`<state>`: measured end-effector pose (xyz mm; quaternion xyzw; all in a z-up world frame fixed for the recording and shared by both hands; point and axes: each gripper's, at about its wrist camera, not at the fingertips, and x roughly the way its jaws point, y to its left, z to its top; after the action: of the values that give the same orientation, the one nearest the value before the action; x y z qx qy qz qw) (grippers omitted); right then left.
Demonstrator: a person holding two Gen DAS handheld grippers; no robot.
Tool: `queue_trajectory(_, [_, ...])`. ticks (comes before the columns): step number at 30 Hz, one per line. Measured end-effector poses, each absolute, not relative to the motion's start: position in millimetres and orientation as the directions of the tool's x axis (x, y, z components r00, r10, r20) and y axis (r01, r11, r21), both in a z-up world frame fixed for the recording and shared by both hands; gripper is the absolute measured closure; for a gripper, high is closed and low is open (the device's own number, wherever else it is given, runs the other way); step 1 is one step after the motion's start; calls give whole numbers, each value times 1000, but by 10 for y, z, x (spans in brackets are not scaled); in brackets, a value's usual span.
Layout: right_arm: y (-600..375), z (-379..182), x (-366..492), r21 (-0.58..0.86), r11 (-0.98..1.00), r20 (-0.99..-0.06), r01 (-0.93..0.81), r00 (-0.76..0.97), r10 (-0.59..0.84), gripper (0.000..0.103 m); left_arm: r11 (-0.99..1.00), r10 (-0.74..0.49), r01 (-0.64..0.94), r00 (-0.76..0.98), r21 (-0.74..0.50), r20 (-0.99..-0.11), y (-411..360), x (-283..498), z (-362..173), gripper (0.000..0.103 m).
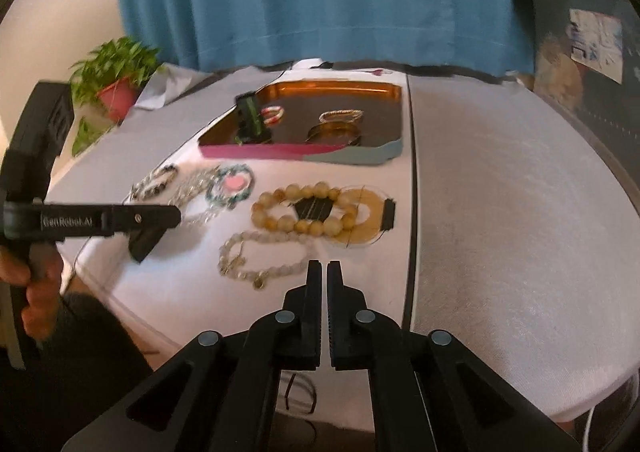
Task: Organize jewelry
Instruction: 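Grasp the clear crystal bracelet with left tool while right tool grasps the pearl bracelet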
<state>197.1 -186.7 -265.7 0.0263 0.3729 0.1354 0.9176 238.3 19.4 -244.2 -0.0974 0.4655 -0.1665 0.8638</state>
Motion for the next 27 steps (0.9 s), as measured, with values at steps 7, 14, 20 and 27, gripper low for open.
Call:
queue_trajectory(7, [-1694, -2721, 2205, 160, 959, -705, -234, 653, 277, 98, 959, -283, 147, 550, -243, -786, 136, 2601, -2465, 98])
queue_trajectory(14, [-1576, -2779, 2150, 90, 960, -713, -267, 656, 249, 88, 954, -298, 141, 554, -265, -778, 306, 2332, -2386, 98])
queue_trajectory(20, [-1636, -2769, 1970, 48, 949, -709, -310, 659, 251, 97, 959, -283, 164, 531, -230, -799, 414, 2067, -2412, 98])
queue_trajectory(27, [-1697, -2750, 1986, 93, 953, -722, -287, 640, 263, 93, 970, -238, 179, 545, -166, -804, 344, 2072, -2438, 94])
